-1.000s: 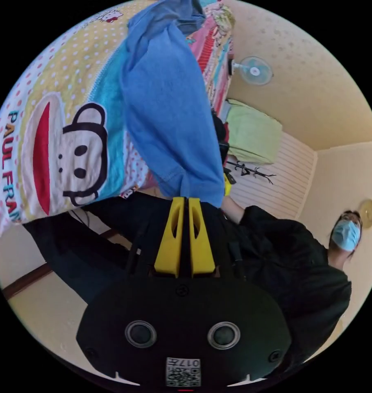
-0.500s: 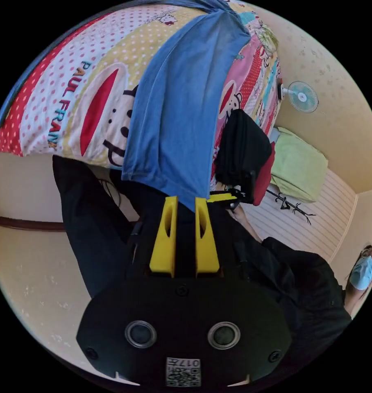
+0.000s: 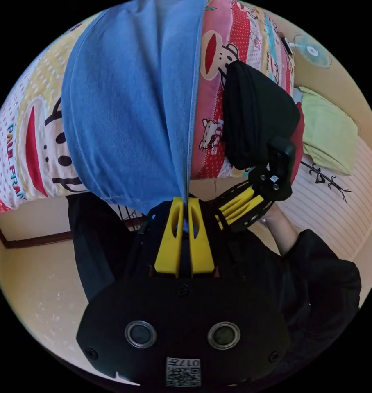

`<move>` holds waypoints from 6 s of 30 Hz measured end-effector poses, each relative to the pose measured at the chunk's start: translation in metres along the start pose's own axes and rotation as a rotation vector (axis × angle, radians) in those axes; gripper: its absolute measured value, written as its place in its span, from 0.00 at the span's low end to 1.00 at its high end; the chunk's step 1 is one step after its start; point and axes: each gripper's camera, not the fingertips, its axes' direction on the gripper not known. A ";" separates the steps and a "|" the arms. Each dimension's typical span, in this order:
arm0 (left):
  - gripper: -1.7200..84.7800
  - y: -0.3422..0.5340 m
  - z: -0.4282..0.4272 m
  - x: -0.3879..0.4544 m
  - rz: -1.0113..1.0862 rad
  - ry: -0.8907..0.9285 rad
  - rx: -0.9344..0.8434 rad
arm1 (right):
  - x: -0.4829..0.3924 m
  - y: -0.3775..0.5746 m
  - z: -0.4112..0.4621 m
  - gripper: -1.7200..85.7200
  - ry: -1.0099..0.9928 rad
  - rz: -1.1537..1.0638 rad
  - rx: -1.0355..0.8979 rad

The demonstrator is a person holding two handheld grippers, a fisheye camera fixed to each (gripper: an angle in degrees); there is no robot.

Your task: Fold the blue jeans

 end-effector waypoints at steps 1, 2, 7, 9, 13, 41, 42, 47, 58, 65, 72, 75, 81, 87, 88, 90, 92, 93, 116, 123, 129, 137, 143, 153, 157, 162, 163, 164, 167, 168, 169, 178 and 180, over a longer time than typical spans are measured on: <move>0.01 0.006 -0.009 -0.006 -0.005 0.035 0.014 | 0.001 0.002 -0.004 0.05 0.001 0.007 -0.032; 0.01 0.009 -0.014 -0.008 -0.005 0.047 0.020 | 0.000 0.004 -0.018 0.06 0.006 0.010 -0.084; 0.01 0.031 -0.051 -0.016 0.030 0.075 0.041 | -0.018 -0.026 -0.136 0.09 0.178 0.012 -0.014; 0.01 0.037 -0.059 -0.019 0.043 0.096 0.038 | -0.008 -0.057 -0.216 0.11 0.331 0.072 0.185; 0.01 0.048 -0.079 -0.031 0.070 0.180 0.023 | 0.042 -0.100 -0.326 0.14 0.321 0.200 0.589; 0.01 0.157 -0.469 -0.408 0.001 1.309 0.633 | 0.054 -0.595 -0.295 0.06 0.673 0.240 0.969; 0.02 0.160 -0.490 -0.422 0.008 1.232 0.682 | 0.059 -0.621 -0.286 0.08 0.669 0.228 0.943; 0.08 0.172 -0.526 -0.466 -0.237 0.756 0.733 | 0.077 -0.642 -0.239 0.14 0.706 0.182 0.874; 0.19 0.096 -0.533 -0.411 -0.150 0.165 0.573 | 0.167 -0.370 0.031 0.11 0.224 0.369 0.764; 0.13 0.055 -0.510 -0.367 -0.155 -0.159 0.415 | 0.208 -0.393 0.136 0.07 -0.216 0.285 0.687; 0.08 0.072 -0.436 -0.315 -0.021 0.110 0.249 | 0.164 -0.295 0.078 0.04 0.099 0.070 0.415; 0.08 0.083 -0.368 -0.273 0.151 0.275 0.053 | 0.142 -0.203 0.063 0.04 0.086 0.079 0.298; 0.09 0.106 -0.252 -0.218 0.120 0.273 -0.141 | 0.117 -0.079 0.102 0.06 0.344 0.266 0.098; 0.17 0.097 -0.199 -0.220 -0.051 -0.086 -0.274 | 0.170 -0.010 0.094 0.10 0.388 0.676 0.308; 0.17 0.095 -0.203 -0.216 -0.052 -0.134 -0.236 | 0.168 -0.011 0.090 0.10 0.360 0.658 0.353; 0.17 0.089 -0.216 -0.208 -0.041 -0.176 -0.131 | 0.168 -0.023 0.082 0.11 0.306 0.574 0.448; 0.17 0.083 -0.233 -0.200 -0.020 -0.181 -0.005 | 0.168 -0.042 0.083 0.11 0.310 0.531 0.476; 0.17 0.077 -0.245 -0.193 0.007 -0.173 0.089 | 0.167 -0.056 0.084 0.11 0.309 0.494 0.500; 0.10 0.034 -0.216 -0.164 0.051 -0.279 0.381 | 0.169 -0.166 0.137 0.07 0.574 0.466 0.673; 0.02 0.062 -0.250 -0.191 0.124 0.041 0.446 | 0.135 -0.173 0.139 0.04 0.695 0.418 0.615; 0.02 0.086 -0.226 -0.275 -0.079 0.363 0.447 | 0.170 -0.169 0.146 0.04 0.695 0.538 0.534; 0.12 0.069 -0.233 -0.262 -0.036 0.177 0.389 | 0.166 -0.206 0.088 0.09 0.771 0.609 0.672; 0.12 0.058 -0.258 -0.236 0.101 0.148 0.432 | 0.147 -0.336 -0.008 0.11 0.771 0.349 0.801; 0.13 0.058 -0.249 -0.219 0.156 0.227 0.420 | 0.144 -0.637 -0.148 0.12 0.889 0.222 0.888; 0.12 0.062 -0.254 -0.228 0.129 0.264 0.431 | 0.170 -0.672 -0.158 0.08 0.845 0.372 0.855; 0.12 0.074 -0.270 -0.251 0.069 0.315 0.483 | 0.160 -0.682 -0.159 0.04 0.840 0.389 0.905; 0.12 0.077 -0.275 -0.255 0.058 0.316 0.497 | 0.157 -0.684 -0.159 0.04 0.831 0.376 0.909; 0.12 0.078 -0.277 -0.257 0.055 0.314 0.505 | 0.148 -0.691 -0.158 0.03 0.828 0.350 0.922; 0.13 0.086 -0.286 -0.261 0.030 0.267 0.565 | 0.137 -0.717 -0.158 0.04 0.826 0.306 0.872; 0.13 0.085 -0.286 -0.262 0.027 0.264 0.564 | 0.141 -0.728 -0.161 0.04 0.800 0.296 0.818; 0.14 0.081 -0.285 -0.262 0.028 0.277 0.553 | 0.145 -0.732 -0.163 0.04 0.782 0.297 0.788; 0.19 0.014 -0.283 -0.237 0.152 0.364 0.532 | 0.125 -0.590 -0.174 0.13 0.735 0.226 0.784; 0.18 -0.001 -0.282 -0.232 0.182 0.367 0.508 | 0.134 -0.515 -0.163 0.15 0.708 0.254 0.769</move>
